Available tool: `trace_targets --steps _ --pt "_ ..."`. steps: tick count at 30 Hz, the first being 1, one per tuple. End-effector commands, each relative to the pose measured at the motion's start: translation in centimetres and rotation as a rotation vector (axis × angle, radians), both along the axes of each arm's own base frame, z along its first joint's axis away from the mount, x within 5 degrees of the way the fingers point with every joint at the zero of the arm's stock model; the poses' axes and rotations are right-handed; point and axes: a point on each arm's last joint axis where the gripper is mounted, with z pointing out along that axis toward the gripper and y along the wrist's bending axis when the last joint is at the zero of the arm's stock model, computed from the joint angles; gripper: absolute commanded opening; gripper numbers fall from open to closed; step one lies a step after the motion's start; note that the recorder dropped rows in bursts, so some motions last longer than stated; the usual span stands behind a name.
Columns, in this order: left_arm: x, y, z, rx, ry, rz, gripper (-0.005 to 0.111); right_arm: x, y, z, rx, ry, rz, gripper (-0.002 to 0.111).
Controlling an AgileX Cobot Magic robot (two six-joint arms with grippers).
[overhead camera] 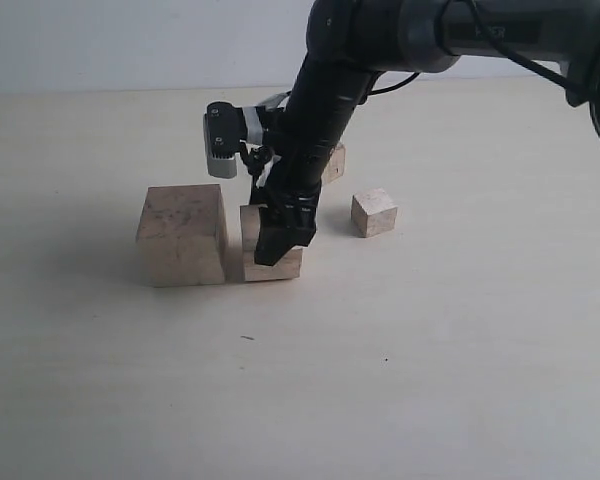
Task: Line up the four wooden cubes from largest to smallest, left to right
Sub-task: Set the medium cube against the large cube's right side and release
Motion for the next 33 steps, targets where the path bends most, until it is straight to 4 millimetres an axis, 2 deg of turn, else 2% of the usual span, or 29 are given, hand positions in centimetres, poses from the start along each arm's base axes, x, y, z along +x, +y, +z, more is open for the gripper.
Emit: trace_targets --steps 1,13,15,20,28,33 --pt "-0.01 -0.01 0.00 0.001 -0.009 -0.002 0.000 0.12 0.38 -0.13 0.032 0.000 -0.024 0.000" --pt "-0.01 -0.01 0.00 0.001 -0.009 -0.002 0.000 0.14 0.59 -0.13 0.053 0.005 -0.036 0.000" --pt "-0.01 -0.01 0.00 0.001 -0.009 -0.002 0.000 0.14 0.59 -0.13 0.053 0.005 -0.036 0.003" --pt "-0.01 -0.01 0.00 0.001 -0.009 -0.002 0.000 0.10 0.63 -0.10 0.057 0.011 -0.038 0.022" --pt "-0.01 -0.01 0.00 0.001 -0.009 -0.002 0.000 0.13 0.65 -0.10 0.059 0.008 -0.040 0.059" --pt "-0.01 -0.01 0.00 0.001 -0.009 -0.002 0.000 0.18 0.67 -0.10 0.062 0.003 -0.042 0.072"
